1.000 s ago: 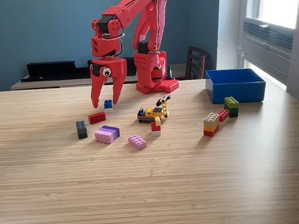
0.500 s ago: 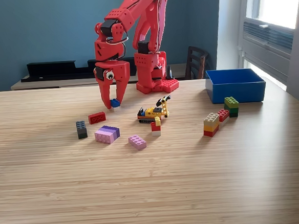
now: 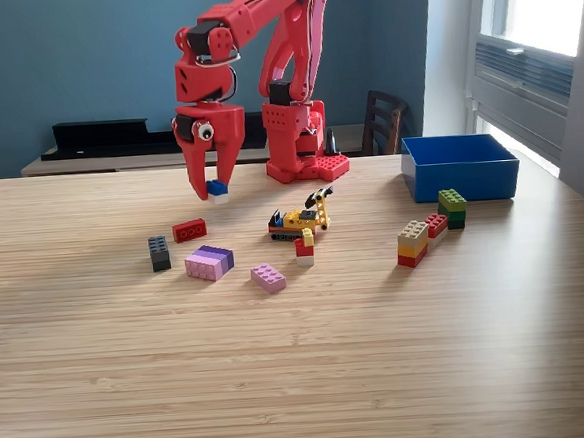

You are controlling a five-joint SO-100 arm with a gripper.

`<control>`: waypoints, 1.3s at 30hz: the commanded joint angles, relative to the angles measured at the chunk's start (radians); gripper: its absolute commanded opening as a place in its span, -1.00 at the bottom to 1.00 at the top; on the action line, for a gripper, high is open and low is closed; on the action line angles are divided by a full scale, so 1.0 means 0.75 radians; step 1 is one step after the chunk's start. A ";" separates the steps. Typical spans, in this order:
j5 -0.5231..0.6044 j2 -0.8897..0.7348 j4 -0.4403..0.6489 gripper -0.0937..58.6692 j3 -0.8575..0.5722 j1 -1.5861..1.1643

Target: Grasp a lego block and put it in the bin.

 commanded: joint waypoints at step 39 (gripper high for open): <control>-0.123 -0.714 0.826 -0.99 -1.182 -2.463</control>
